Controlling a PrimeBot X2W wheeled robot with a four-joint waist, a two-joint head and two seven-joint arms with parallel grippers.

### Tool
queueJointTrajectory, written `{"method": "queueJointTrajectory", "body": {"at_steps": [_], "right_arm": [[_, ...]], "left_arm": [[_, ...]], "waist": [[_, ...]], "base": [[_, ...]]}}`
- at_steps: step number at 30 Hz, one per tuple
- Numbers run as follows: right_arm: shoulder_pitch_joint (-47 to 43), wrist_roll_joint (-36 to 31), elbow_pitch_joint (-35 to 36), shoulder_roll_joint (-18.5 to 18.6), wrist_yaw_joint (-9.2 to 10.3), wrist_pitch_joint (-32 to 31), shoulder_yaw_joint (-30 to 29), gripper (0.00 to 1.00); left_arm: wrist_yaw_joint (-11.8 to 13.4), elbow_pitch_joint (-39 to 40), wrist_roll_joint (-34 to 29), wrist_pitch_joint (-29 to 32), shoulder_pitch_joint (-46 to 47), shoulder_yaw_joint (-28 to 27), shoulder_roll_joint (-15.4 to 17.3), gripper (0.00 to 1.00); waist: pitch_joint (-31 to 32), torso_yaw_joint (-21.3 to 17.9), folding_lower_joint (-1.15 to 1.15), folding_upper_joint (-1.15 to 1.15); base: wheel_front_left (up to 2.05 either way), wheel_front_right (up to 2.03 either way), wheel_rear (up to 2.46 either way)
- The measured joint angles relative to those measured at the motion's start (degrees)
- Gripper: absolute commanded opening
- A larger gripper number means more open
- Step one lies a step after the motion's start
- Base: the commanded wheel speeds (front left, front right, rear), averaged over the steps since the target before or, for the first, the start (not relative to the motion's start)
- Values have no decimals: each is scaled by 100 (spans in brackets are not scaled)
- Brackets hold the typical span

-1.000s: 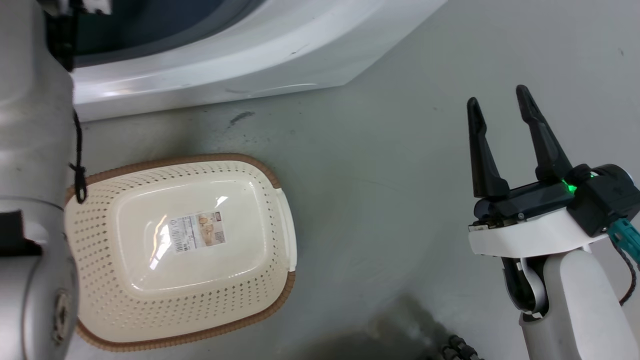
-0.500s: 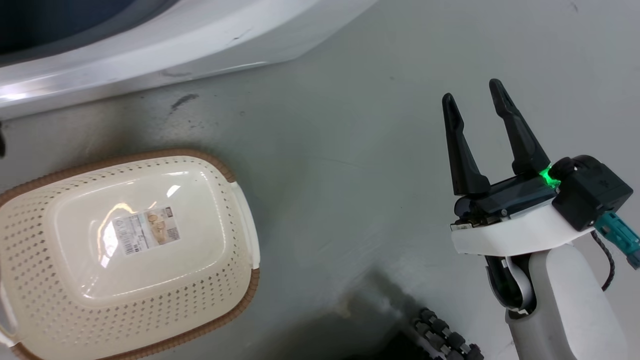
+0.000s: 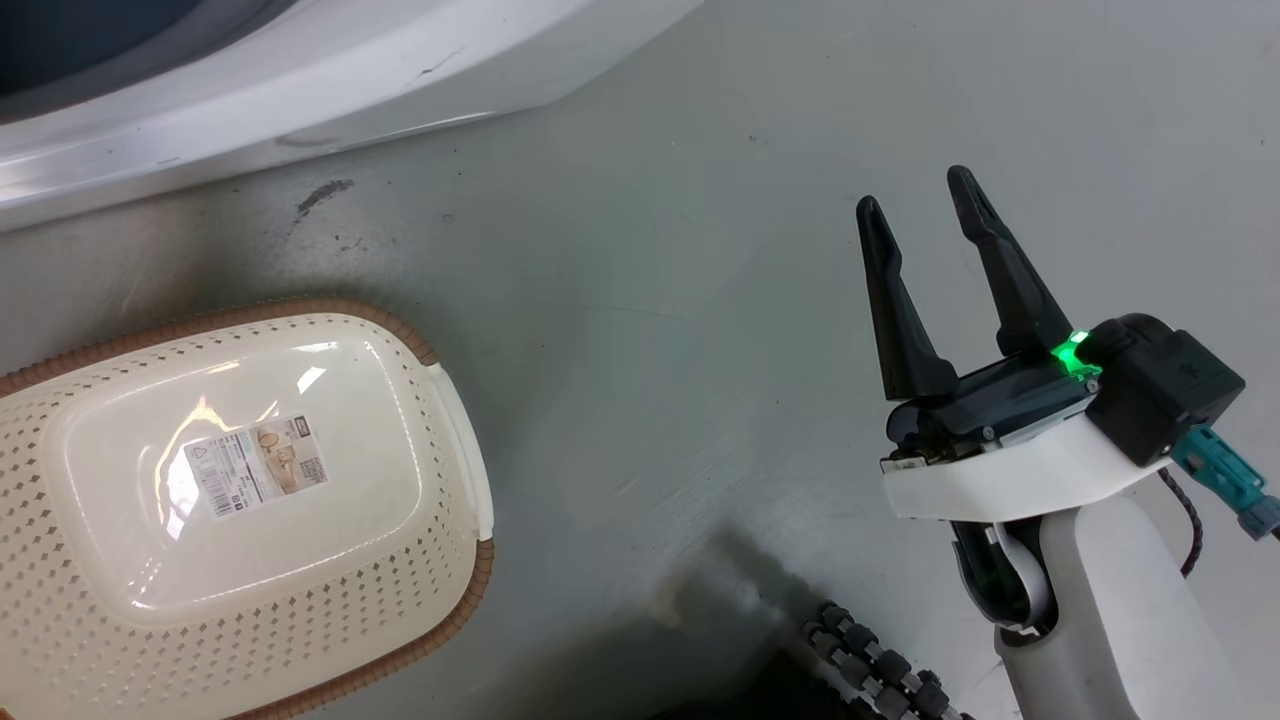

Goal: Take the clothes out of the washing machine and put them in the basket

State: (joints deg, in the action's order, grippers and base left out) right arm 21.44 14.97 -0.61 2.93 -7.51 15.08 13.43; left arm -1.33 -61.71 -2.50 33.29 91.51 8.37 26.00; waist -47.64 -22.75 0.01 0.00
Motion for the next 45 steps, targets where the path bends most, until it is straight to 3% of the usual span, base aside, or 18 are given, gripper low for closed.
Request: {"method": "queueJointTrajectory", "body": {"at_steps": [7,18,26,33,45], "right_arm": [[2,23,-16,0,0,0,5,100],[-4,-85,-176,-1,1,1,-146,100],[-173,-294,-269,-2,0,1,-315,100],[-459,-405,-358,-4,1,1,-467,100],[-1021,-497,-460,-4,1,1,-611,100]], "left_arm": [[175,635,18,-237,-370,34,64,0],[392,1428,236,-2170,-1502,35,-13,0],[428,1128,613,-3497,-2163,-89,-363,0],[233,515,966,-4399,-2403,-201,-603,0],[40,256,1274,-4816,-3300,-263,-1032,0]], "waist": [[67,-34,0,0],[555,135,0,0],[1192,401,-1,0],[1790,642,-1,0],[2909,966,-1,0]], "base": [[0,0,0],[0,0,0],[0,0,0],[0,0,0],[0,0,0]]}}
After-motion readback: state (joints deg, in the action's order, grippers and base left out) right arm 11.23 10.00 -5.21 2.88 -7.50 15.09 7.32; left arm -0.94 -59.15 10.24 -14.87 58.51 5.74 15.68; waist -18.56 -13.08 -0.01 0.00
